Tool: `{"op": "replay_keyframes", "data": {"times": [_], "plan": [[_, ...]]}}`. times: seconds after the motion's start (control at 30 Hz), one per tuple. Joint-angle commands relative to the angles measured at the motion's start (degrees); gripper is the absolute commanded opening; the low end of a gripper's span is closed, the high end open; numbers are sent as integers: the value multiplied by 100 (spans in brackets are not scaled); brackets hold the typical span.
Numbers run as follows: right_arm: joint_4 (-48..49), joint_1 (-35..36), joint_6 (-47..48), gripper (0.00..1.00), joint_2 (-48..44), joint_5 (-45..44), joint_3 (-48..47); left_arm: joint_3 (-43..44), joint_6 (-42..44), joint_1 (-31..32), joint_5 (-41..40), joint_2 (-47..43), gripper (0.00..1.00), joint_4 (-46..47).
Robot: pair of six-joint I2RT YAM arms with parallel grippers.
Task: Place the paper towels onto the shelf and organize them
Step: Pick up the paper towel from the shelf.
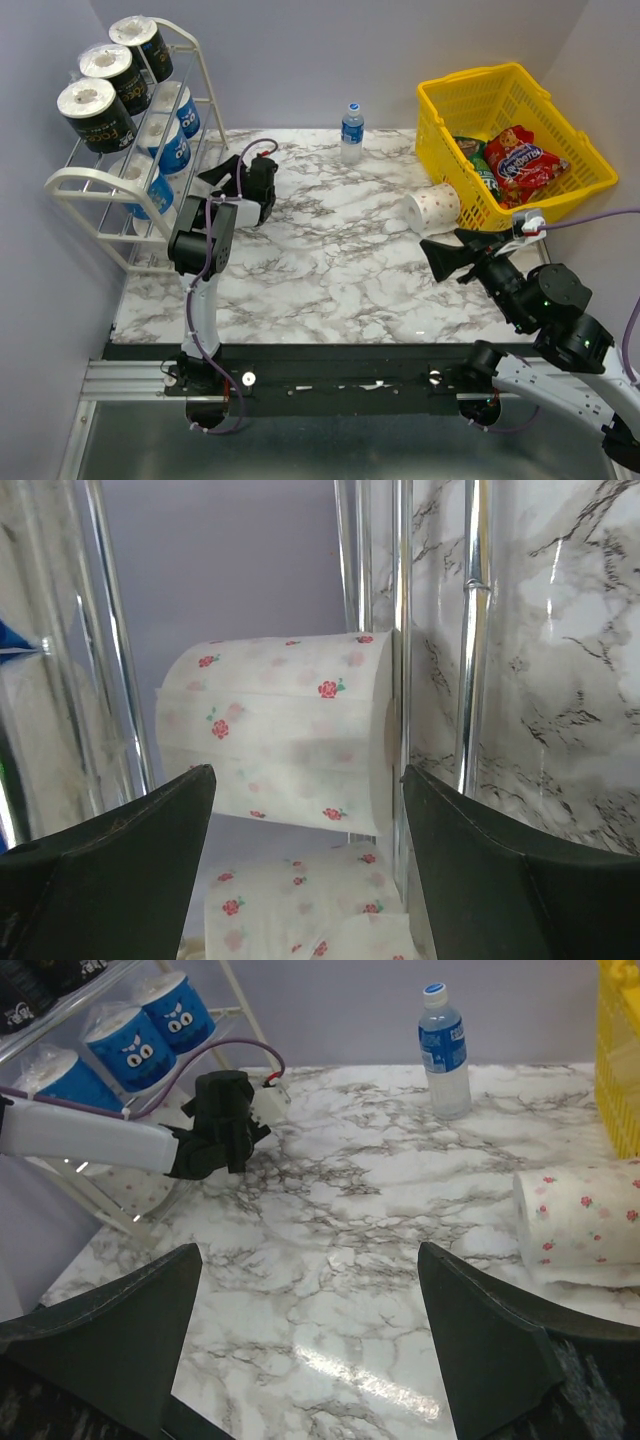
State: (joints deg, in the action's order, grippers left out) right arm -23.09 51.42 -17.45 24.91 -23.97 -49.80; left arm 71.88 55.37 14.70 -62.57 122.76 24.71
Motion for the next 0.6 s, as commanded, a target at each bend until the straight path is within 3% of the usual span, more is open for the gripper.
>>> {"op": "replay_keyframes", "data": {"times": [0.0,0.3,0.57], "plan": [[129,0,110,98,-170,-143,-21,195,-2,-256,-177,283,86,-195],[129,-9,155,98,-232,-214,-56,336,350,-476,-299,573,88,165],[121,-9,154,98,-355,-275,49,230,1554,-609,-537,960,81,1738]]}}
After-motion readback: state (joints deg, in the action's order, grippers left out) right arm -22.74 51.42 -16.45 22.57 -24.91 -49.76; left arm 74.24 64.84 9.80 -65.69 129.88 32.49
